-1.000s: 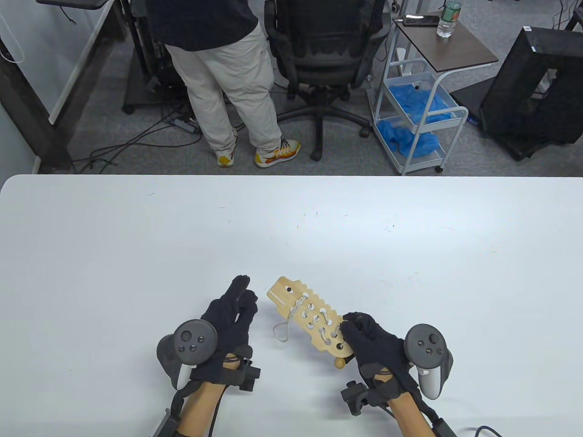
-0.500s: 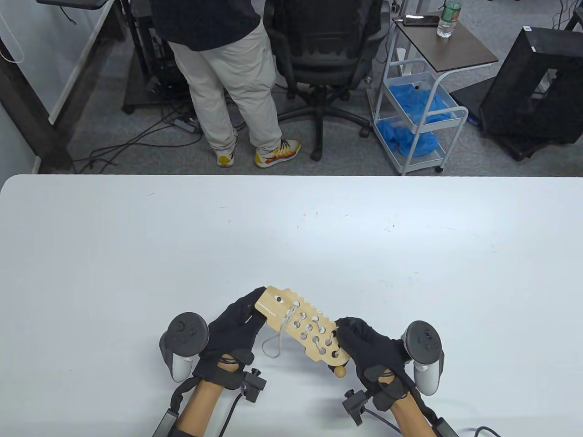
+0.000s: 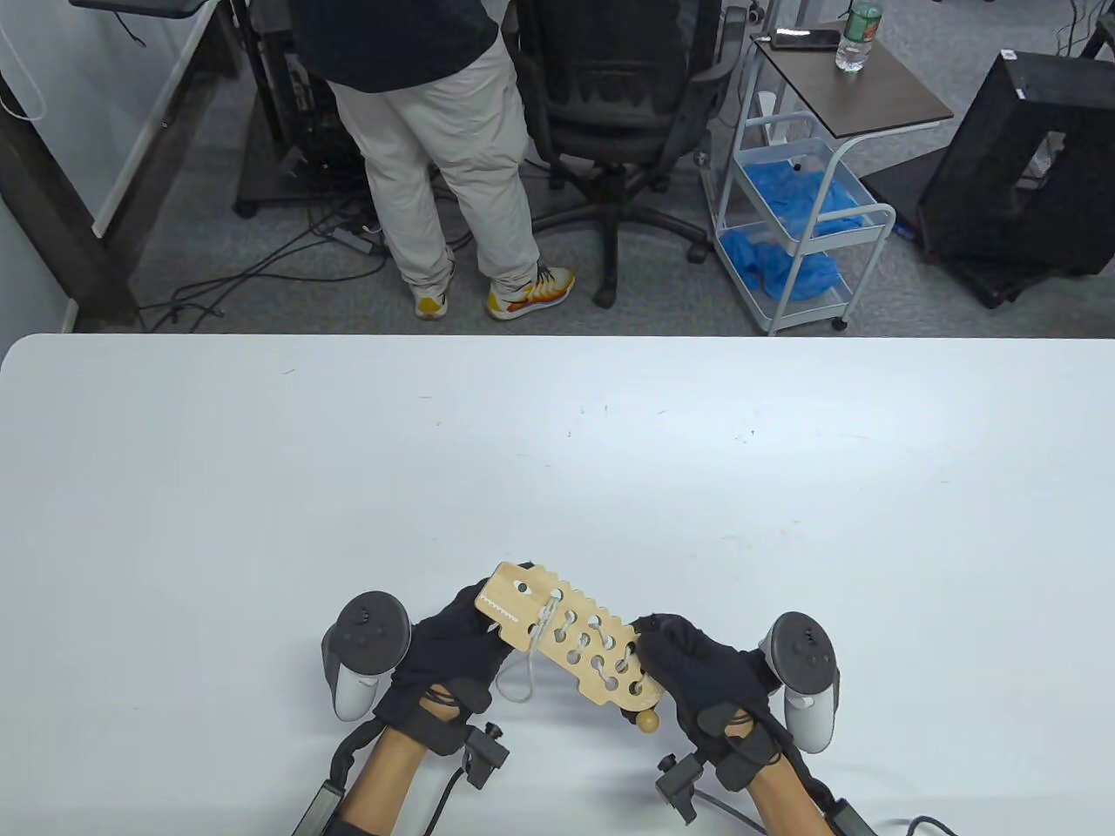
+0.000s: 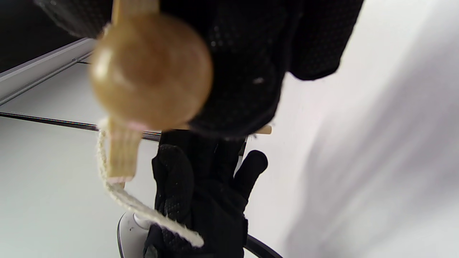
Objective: Remove rope from all holes on crocodile lacing toy
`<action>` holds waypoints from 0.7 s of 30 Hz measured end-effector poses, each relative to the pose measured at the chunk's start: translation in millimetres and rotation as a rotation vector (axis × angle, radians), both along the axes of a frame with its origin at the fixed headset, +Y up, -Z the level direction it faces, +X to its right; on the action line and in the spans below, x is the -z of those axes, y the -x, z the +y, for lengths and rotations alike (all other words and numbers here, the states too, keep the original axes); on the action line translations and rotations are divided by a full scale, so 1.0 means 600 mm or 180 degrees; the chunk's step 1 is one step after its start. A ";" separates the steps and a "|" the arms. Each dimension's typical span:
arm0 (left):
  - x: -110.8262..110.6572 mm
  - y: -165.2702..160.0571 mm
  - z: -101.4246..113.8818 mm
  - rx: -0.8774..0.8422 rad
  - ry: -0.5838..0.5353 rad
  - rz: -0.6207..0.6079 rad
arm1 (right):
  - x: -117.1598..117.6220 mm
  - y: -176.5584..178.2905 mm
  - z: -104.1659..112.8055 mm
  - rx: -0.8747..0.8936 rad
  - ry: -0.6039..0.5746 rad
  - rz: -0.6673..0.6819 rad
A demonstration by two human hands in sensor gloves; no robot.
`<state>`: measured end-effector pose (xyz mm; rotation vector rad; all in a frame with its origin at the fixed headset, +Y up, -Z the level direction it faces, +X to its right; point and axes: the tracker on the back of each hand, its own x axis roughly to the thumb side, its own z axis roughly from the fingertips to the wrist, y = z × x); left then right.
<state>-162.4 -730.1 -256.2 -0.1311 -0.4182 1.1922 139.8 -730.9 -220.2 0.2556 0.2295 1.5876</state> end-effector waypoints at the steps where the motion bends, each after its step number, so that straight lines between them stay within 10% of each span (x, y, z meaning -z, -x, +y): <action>1: 0.000 -0.003 -0.001 0.0019 0.0010 -0.0074 | 0.000 0.000 0.000 0.0008 0.0002 0.0005; 21: -0.006 -0.019 0.003 0.0358 -0.0055 -0.0170 | 0.001 0.002 -0.006 -0.0016 -0.0003 0.0033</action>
